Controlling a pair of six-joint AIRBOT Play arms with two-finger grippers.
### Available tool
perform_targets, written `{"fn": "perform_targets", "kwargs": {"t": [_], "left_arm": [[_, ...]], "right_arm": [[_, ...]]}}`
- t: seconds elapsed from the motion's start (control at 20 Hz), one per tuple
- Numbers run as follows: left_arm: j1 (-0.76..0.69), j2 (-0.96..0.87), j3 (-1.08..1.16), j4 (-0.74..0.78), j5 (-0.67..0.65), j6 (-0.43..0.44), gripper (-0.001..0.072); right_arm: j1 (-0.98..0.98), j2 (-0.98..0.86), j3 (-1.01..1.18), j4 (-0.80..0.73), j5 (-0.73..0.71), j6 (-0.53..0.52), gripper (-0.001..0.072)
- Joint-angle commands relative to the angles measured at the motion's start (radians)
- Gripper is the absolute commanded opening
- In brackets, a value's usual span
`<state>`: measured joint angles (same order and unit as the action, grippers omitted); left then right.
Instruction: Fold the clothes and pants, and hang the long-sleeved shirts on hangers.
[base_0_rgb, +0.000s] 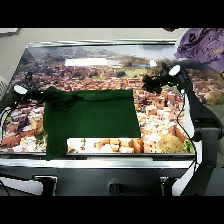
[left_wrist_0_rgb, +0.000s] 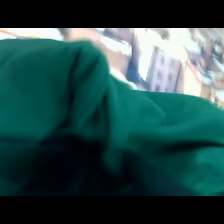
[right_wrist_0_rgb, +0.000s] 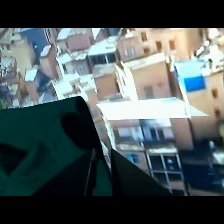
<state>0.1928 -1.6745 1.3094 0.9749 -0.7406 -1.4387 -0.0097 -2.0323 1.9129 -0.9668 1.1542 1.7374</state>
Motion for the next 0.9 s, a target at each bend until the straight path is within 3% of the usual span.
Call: {"fn": "perform_targets", "kwargs": {"t": [0.0,0.05,0.1,0.25,0.3,0.45,0.55,0.7,0.85], "left_arm": [[0.012,0.019,0.016,-0.034,-0.039,-0.001,0.0569],[0.018,0.019,0.036,-0.033,-0.068,-0.001,0.0644],[0.025,0.019,0.059,-0.033,-0.103,-0.001,0.0644],[0.067,0.019,0.160,-0.033,-0.251,0.000,0.0649],[0.089,0.020,0.200,-0.032,-0.316,0.000,0.0702],[0.180,0.064,0.282,0.026,-0.525,0.001,0.0703],[0.259,0.134,0.251,0.040,-0.576,-0.020,0.0704],[0.374,0.267,0.089,0.019,-0.574,-0.007,0.0701],[0.458,0.391,-0.145,0.012,-0.542,0.000,0.0678]], "right_arm": [[0.003,-0.005,0.000,0.142,0.032,0.000,0.0152],[0.003,-0.005,0.000,0.177,0.039,-0.009,0.0179],[0.003,-0.004,0.001,0.199,0.051,-0.013,0.0258],[0.000,0.020,0.001,0.204,0.135,-0.039,0.0358],[-0.005,0.040,0.001,0.198,0.182,-0.072,0.0362],[-0.043,0.132,0.000,0.048,0.397,-0.232,0.0364],[-0.083,0.202,-0.021,-0.116,0.499,-0.313,0.0363],[-0.196,0.350,-0.245,-0.025,0.424,-0.387,0.0362],[-0.243,0.488,-0.603,0.017,0.356,-0.452,0.0367]]}}
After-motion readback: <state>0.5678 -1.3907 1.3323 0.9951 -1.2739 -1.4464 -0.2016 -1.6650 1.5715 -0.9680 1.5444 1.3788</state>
